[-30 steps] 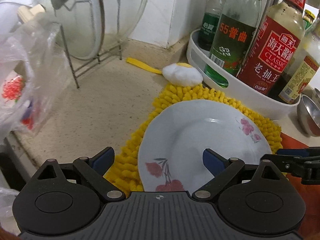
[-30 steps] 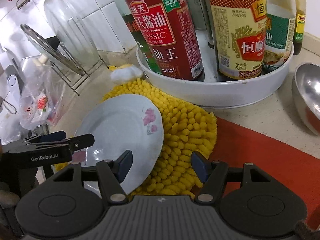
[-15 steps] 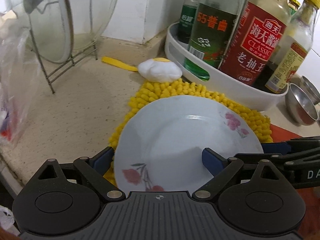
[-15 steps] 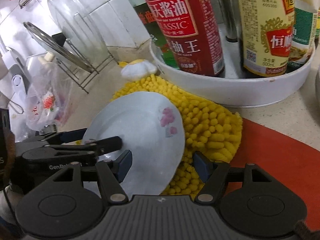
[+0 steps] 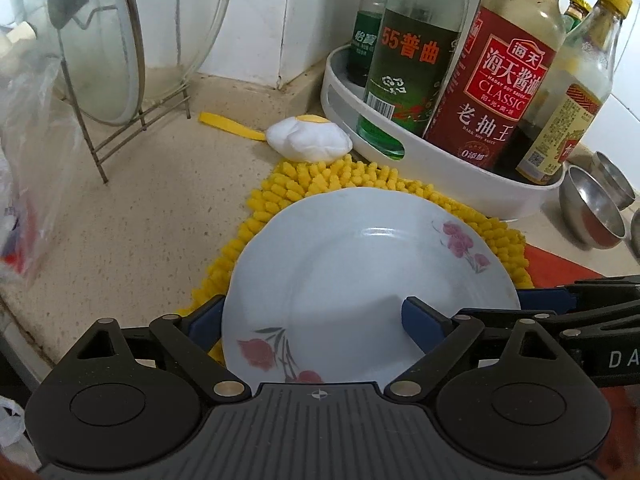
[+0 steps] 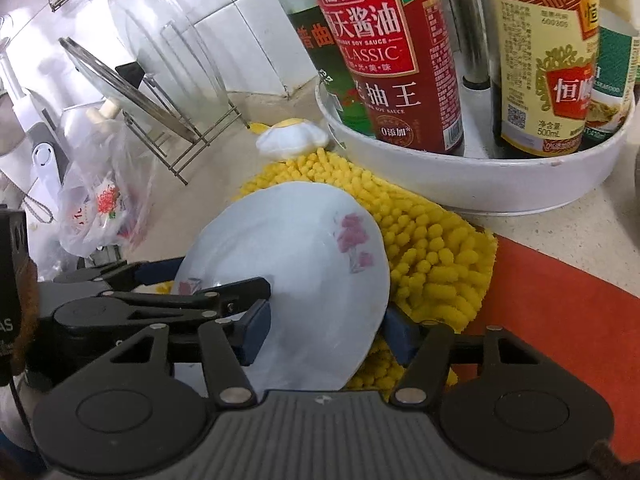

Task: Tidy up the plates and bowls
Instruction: 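Move the left gripper to the plate on the yellow mat and grasp its rim, then lift the pink-flower plate off the yellow mat with the left gripper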

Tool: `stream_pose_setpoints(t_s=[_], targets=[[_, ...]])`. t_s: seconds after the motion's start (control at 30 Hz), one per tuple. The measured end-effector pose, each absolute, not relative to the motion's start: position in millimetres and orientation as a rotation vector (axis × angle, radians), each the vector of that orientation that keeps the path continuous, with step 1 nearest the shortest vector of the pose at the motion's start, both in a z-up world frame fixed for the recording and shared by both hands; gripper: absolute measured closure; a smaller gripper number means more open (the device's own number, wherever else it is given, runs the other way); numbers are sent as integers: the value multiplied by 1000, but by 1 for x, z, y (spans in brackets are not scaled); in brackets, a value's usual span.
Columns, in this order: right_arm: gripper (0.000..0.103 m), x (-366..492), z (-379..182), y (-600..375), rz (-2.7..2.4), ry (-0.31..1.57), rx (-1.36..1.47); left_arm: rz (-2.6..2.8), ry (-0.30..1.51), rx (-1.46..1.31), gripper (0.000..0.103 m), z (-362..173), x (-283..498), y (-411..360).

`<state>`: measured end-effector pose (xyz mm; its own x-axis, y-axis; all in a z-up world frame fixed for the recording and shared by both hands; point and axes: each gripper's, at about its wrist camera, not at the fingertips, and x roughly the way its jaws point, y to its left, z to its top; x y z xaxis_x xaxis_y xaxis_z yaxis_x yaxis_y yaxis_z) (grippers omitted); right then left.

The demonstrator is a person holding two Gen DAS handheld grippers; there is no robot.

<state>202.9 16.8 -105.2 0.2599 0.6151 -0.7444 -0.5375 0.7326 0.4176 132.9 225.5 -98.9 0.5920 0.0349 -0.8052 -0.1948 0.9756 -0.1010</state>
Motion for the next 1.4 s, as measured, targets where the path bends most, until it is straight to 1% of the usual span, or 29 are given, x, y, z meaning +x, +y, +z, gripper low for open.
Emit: stream_pose_setpoints(t_s=[0.6, 1.1, 1.23, 1.4], targets=[[46, 194, -99, 2, 746, 1049, 122, 96, 887, -167, 9, -88, 129, 215], [46, 192, -92, -33, 758, 1015, 180, 120, 891, -102, 9, -75, 128, 176], [46, 191, -94, -42, 745, 1022, 192, 114, 908, -92, 9, -80, 130, 171], [46, 192, -104, -43, 728, 1051, 182, 96, 947, -113, 10, -101, 128, 176]])
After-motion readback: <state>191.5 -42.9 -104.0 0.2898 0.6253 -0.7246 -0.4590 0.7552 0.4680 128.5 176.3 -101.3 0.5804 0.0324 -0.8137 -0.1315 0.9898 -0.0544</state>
